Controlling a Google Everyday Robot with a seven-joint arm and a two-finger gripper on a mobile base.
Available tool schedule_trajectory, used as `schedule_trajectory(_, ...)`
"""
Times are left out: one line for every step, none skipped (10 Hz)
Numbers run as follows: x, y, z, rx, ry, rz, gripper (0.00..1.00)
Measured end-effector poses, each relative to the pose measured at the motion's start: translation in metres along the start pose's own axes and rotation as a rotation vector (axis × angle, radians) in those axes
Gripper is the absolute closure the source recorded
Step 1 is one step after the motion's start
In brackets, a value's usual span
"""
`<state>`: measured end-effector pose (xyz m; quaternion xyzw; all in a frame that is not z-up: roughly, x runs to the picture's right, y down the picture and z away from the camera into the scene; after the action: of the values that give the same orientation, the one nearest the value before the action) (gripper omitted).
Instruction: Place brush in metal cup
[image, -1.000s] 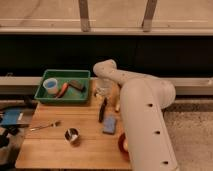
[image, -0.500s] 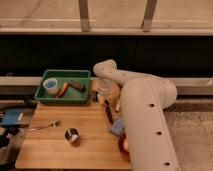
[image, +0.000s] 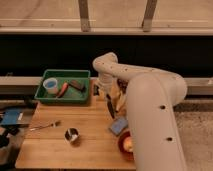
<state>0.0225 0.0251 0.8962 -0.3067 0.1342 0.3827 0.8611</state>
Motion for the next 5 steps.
schedule_trajectory(0.003, -0.005, -0.018, 0.046, -0.004, 0.003, 1.0)
schedule_trajectory(0.008, -0.008, -0.027, 0.075, -0.004, 0.007, 1.0)
schedule_trajectory(0.016, -0.013, -0.035, 0.09, -0.004, 0.009, 1.0)
schedule_trajectory(0.026, -0.017, -0.047, 0.078, -0.018, 0.002, 1.0)
schedule_trajectory(0.035, -0.016, -0.06, 0.025, -0.024, -0.023, 1.0)
